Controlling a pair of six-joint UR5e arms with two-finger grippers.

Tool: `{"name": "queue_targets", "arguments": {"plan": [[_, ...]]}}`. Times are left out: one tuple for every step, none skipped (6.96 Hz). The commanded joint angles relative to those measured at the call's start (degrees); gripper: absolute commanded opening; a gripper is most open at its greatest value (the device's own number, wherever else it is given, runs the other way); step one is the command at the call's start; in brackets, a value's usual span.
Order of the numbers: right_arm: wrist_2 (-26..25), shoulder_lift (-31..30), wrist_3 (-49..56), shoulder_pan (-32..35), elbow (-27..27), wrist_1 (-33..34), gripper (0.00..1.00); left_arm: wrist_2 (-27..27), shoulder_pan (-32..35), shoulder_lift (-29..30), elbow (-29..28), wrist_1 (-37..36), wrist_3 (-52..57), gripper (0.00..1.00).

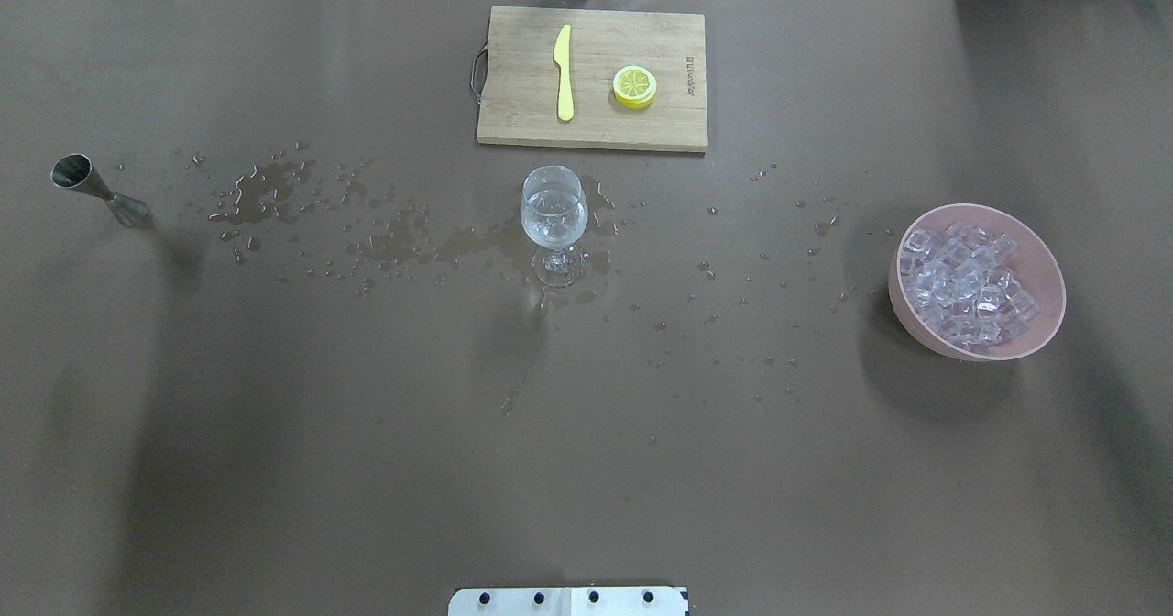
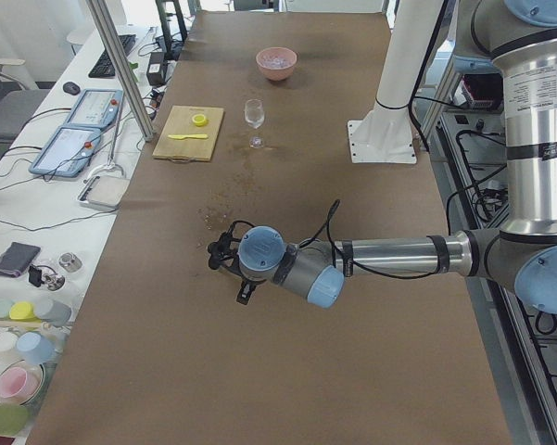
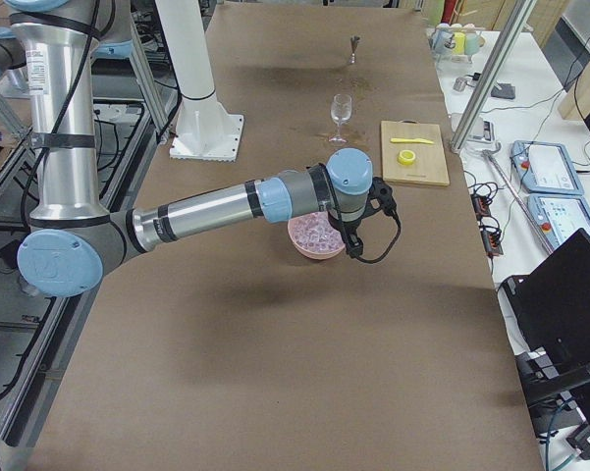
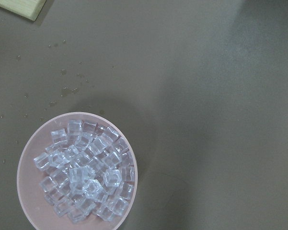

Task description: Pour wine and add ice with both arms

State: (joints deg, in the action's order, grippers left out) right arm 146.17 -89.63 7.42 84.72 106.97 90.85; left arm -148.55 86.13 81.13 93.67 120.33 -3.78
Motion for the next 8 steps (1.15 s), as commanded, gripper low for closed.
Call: {"name": "queue_targets", "arguments": {"plan": [[-0.1,-0.1,0.0,0.0,-0.4,0.0,1.00,-0.4,0.0,-0.2,0.1,0.1,-0.1,0.99],[-0.2,-0.1,0.1,0.0,-0.4,0.0,1.00,0.0,0.0,-0.2,0.2,0.0,-0.1,0.99],[-0.4,-0.1,0.2,0.0,-0.5,0.0,1.00,-0.2,0.1,-0.2,0.1,0.4,0.0,0.99],[-0.4,-0.1,0.0,0.0,-0.5,0.0,1.00,-0.1,0.2,-0.1,1.5,1.0,0.4,0.99],[-0.7,-0.2,0.0,0.2,-0.6,0.0,1.00,0.1,0.2,-0.3,1.5,1.0,0.4,0.99],[-1.1,-0.1,0.0,0.4,-0.8,-0.1,1.00,0.5,0.2,-0.4,1.4,1.2,0.4,0.99],[-1.1,-0.1,0.0,0.4,-1.1,0.0,1.00,3.2,0.3,-1.1,1.4,3.6,0.4,0.99],[-1.3,-0.2,0.0,0.4,-1.1,0.0,1.00,7.3,1.2,-2.3,1.9,5.2,0.4,0.99]]}}
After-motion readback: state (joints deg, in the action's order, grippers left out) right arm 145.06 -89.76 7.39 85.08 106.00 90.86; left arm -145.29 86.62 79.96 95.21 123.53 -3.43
